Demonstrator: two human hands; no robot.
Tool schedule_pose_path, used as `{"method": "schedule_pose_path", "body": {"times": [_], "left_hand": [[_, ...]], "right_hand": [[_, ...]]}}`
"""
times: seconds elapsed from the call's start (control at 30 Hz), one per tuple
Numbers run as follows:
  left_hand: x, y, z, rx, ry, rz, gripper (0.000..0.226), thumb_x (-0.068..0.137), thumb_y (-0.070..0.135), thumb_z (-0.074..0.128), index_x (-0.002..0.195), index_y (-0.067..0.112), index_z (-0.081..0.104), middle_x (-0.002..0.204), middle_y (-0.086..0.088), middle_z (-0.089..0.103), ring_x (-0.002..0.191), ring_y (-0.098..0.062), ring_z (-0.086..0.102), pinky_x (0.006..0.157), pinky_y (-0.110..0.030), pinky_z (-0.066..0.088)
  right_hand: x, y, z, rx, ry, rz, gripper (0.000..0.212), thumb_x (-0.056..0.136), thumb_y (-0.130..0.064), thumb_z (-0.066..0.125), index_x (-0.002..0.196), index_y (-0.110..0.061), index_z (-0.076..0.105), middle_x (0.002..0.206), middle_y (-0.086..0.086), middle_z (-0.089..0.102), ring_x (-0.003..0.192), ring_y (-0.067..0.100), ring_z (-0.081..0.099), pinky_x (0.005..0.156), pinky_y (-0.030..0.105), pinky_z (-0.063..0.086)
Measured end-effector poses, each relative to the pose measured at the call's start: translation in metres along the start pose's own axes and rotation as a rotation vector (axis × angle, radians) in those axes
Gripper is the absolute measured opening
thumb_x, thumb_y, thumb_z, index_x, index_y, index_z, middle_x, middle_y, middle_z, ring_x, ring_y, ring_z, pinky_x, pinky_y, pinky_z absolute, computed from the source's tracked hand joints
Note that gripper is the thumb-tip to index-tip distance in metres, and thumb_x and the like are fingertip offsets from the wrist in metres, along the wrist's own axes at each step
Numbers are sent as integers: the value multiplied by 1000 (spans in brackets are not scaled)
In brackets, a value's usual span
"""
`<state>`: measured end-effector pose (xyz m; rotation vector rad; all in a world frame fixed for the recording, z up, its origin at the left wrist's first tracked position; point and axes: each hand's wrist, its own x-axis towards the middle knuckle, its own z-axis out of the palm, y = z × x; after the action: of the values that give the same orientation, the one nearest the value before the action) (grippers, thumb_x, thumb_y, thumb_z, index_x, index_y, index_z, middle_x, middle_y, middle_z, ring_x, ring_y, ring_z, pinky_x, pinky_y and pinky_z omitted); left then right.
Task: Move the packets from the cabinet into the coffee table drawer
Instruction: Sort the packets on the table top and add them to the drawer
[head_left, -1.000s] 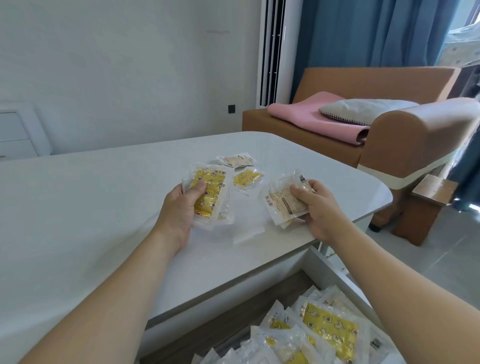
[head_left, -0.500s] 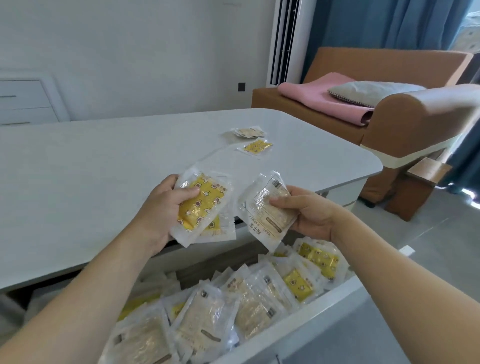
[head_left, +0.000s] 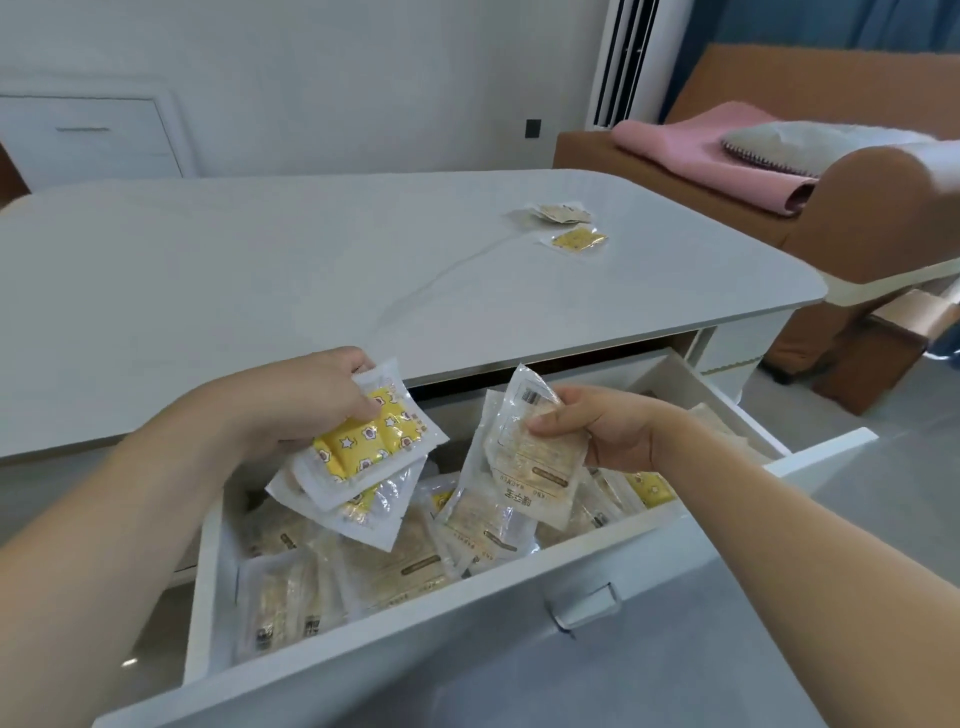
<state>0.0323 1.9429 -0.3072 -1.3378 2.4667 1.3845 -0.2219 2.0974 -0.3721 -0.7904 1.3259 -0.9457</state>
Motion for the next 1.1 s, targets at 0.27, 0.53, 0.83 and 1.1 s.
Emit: {"method": "schedule_pose_path", "body": {"times": [0.27,0.53,0.83,1.1], "left_hand": [[1,-33,-2,99,-184,-129,37,91,-1,58,115,28,53,113,-15,62,98,-36,66,80,-44,58],[5,-48,17,550,-260,-201,24,96,7,51,118,17,53,112,-11,62,105,-30,65,90,-44,57],[9,-33,19,641,-207,-126,36,94,0,43,122,16,59,108,-5,66,91,-23,67,78,-33,59],[15,17,12,319,-13,146,34,90,3,39,103,26,60,98,-1,70,84,-22,72,77,-42,61]], "right_hand": [[38,4,41,-383,-62,115,33,84,-6,72,114,-10,61,113,12,71,105,29,68,94,49,52],[38,5,43,-633,28,126,34,77,-10,79,103,-22,60,99,-1,74,94,21,71,87,41,57],[35,5,48,-928,146,134,38,72,-28,84,94,-35,54,94,-12,70,87,11,68,78,31,55],[10,-22,31,-815,181,19,27,82,-35,73,108,-37,66,104,-13,71,102,15,66,95,38,50]]}}
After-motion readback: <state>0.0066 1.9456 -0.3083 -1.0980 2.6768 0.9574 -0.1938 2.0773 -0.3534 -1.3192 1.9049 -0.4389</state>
